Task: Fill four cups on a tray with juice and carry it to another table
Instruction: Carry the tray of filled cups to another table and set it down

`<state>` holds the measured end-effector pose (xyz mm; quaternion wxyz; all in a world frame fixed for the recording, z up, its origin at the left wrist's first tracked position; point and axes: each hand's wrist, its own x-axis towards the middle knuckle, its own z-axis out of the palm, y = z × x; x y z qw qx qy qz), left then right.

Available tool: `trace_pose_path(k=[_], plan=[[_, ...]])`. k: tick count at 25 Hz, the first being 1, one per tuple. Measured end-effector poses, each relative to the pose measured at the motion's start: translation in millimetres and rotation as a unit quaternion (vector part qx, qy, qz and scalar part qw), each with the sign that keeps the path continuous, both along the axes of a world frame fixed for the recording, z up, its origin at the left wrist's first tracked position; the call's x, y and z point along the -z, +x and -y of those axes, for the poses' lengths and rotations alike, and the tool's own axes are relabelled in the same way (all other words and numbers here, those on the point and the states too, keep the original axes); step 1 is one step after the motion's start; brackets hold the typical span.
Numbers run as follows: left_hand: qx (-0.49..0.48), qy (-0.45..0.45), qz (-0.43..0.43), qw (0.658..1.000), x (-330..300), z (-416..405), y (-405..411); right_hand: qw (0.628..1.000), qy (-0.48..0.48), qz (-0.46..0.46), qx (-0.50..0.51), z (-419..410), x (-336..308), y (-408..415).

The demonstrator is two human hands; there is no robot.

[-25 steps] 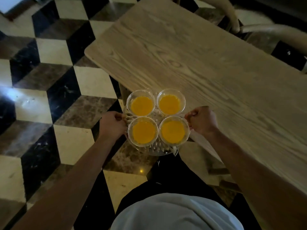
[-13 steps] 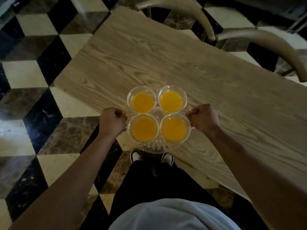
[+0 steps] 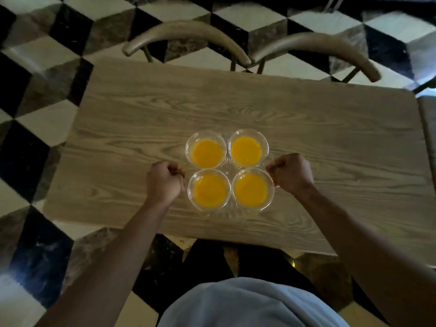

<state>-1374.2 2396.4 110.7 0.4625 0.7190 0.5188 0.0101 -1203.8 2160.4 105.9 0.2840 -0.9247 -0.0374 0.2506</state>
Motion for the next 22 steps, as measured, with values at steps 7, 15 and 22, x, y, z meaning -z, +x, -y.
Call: trace_pose_path(k=[7, 15, 22], plan=[[0.077, -0.014, 0.000, 0.997, 6.4, -43.9, 47.5, 0.997, -0.002, -0.001, 0.080, -13.9, 0.6, 1.2], [0.125, -0.009, -0.020, 0.992, 19.7, -55.8, 81.6, 0.992, 0.009, -0.027, 0.120, -19.7, 16.2, 15.1], [0.104, -0.031, -0.052, 0.993, 34.8, -58.2, 104.3, 0.990, 0.016, -0.040, 0.131, -25.4, 33.4, 35.2]])
